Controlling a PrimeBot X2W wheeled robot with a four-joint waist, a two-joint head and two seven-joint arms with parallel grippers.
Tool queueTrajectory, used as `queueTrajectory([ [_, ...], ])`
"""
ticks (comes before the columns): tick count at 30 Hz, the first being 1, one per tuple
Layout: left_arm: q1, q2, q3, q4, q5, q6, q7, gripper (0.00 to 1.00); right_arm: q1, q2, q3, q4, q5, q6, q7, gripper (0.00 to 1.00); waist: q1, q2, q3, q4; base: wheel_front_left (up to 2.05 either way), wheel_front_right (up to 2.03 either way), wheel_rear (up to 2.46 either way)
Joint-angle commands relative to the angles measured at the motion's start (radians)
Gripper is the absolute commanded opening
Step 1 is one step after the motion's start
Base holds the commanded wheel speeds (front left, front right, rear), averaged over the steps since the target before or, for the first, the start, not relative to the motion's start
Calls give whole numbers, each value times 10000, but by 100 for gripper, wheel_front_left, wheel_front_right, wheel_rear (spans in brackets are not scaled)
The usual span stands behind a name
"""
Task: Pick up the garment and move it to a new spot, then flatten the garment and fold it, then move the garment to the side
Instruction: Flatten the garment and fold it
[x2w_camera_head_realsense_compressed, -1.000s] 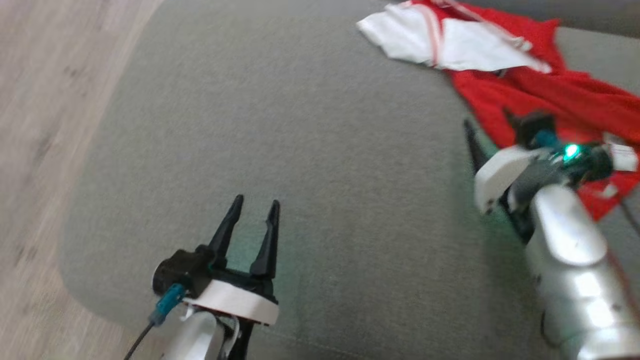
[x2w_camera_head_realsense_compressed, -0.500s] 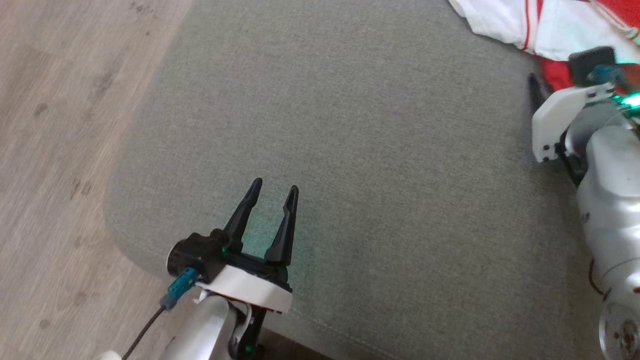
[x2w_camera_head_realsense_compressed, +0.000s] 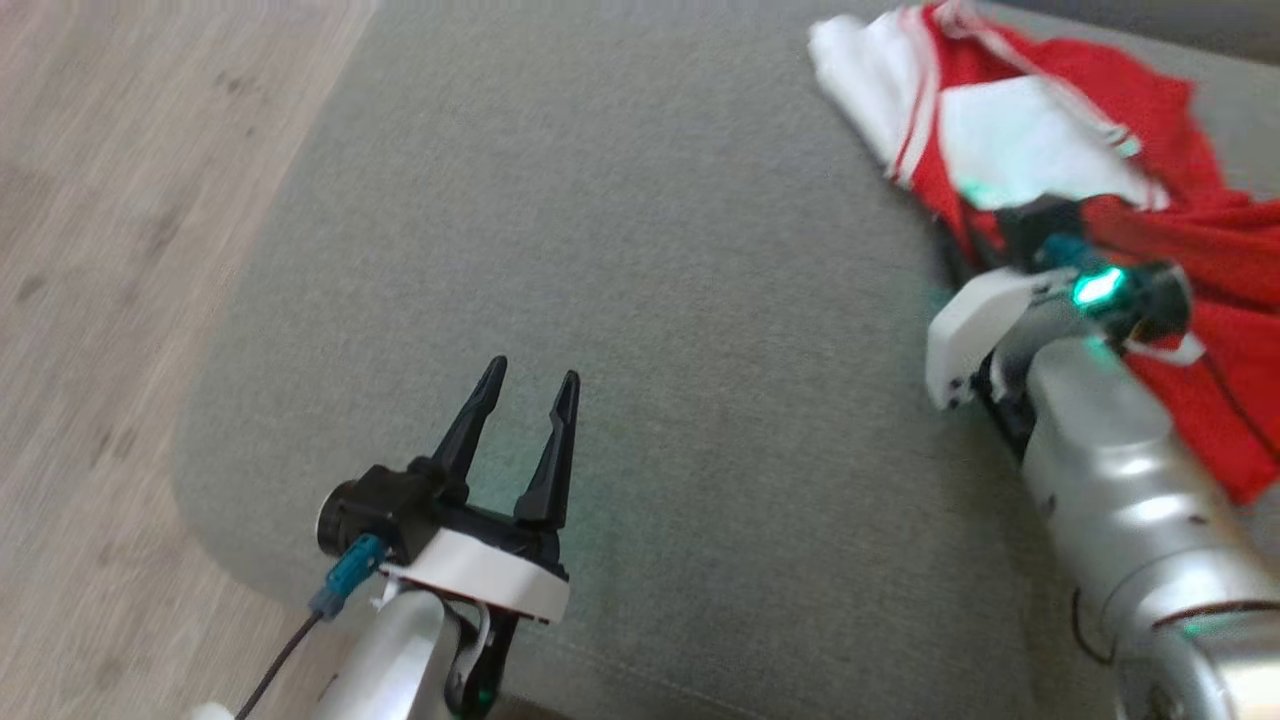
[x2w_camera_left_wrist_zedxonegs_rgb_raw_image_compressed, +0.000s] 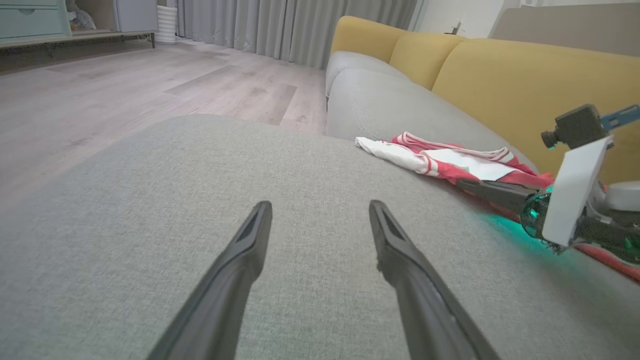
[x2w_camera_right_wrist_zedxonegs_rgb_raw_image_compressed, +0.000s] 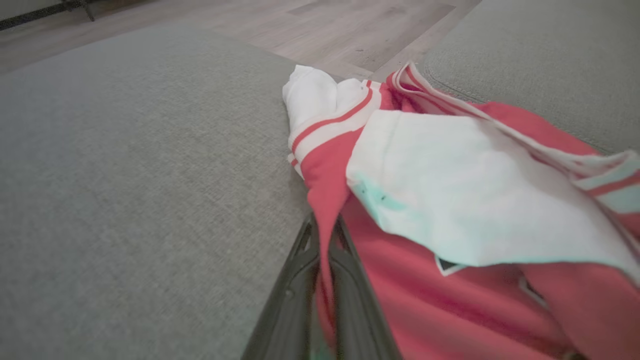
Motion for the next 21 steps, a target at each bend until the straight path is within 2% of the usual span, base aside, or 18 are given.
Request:
queueTrajectory([
  [1,91,79,390,-245,128,56,-80,100,188,242,678,-173,463,-9,-238,0,0,0,-443,-395,0,0,0],
  [3,184,79,408,-198,216,47,-80,100,762,250,2139,-591,1786,-9,-347,0,0,0,-700,-549,0,0,0],
  [6,383,79,590,-147,374,39,-80,100,1770,254,4463,-2060,3754,-9,-330,0,0,0,-1045,-930,0,0,0],
  [8,528,79,711,-139,473,35,-80,100,2247,255,5620,-2834,4707,-9,-110,0,0,0,-1267,-1154,0,0,0],
  [11,746,79,831,-140,565,28,-80,100,2798,99,6811,-3716,5783,-9,157,0,0,0,-1605,-1377,0,0,0],
  [15,1067,79,999,-173,616,22,-80,100,3368,-751,7884,-4760,6752,-9,396,0,0,0,-1998,-1625,0,0,0],
  [16,1146,79,1063,-186,630,22,-80,100,3428,-954,8042,-4960,6854,-9,406,38,0,0,-2053,-1695,0,0,0],
  [17,1218,79,1118,-199,643,21,-80,100,3480,-1110,8089,-5094,6968,-9,409,100,0,0,-2101,-1757,0,0,0],
  [21,1395,79,1203,-217,687,17,-80,100,3599,-1402,7782,-5379,7283,-9,228,100,0,0,-2243,-1923,0,0,0],
])
